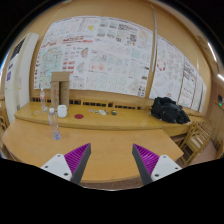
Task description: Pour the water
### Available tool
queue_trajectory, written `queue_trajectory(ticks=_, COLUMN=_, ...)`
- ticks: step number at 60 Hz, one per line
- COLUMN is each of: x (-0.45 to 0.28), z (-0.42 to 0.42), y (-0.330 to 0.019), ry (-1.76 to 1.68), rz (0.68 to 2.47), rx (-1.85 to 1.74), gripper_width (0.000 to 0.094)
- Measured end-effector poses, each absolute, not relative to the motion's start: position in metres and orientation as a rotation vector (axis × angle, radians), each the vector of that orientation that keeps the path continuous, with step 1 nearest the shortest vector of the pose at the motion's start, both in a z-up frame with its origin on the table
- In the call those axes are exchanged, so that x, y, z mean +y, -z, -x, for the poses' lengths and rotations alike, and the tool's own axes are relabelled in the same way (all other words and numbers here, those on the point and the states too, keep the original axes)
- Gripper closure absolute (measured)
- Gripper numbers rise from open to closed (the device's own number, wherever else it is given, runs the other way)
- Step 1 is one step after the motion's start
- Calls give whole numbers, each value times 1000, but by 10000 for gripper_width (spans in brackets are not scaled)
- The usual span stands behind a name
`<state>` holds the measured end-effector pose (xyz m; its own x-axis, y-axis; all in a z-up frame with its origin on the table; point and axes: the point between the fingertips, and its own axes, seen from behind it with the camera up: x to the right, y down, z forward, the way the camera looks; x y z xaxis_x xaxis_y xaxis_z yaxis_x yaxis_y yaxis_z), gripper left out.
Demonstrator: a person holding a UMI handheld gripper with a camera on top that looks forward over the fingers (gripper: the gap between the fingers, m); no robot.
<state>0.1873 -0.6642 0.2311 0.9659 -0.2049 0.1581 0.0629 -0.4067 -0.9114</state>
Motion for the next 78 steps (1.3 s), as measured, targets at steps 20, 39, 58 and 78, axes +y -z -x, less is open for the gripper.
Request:
queue_trajectory(ticks=20, x=-652, z=-104, y=-119, ry=192, rz=2088, rx=44, gripper_width=79)
queue_trajectory(ticks=39, x=-505, z=64, y=-48, ry=50, rz=2068, rx=-14, gripper_width=88)
queue_trajectory(ticks=58, x=-316, z=119, y=-36, ry=35, rz=1929, rx=12, gripper_width=140)
queue_trajectory(ticks=78, x=-276, z=111, y=-32, ry=77, rz=1893, rx=65, gripper_width=579)
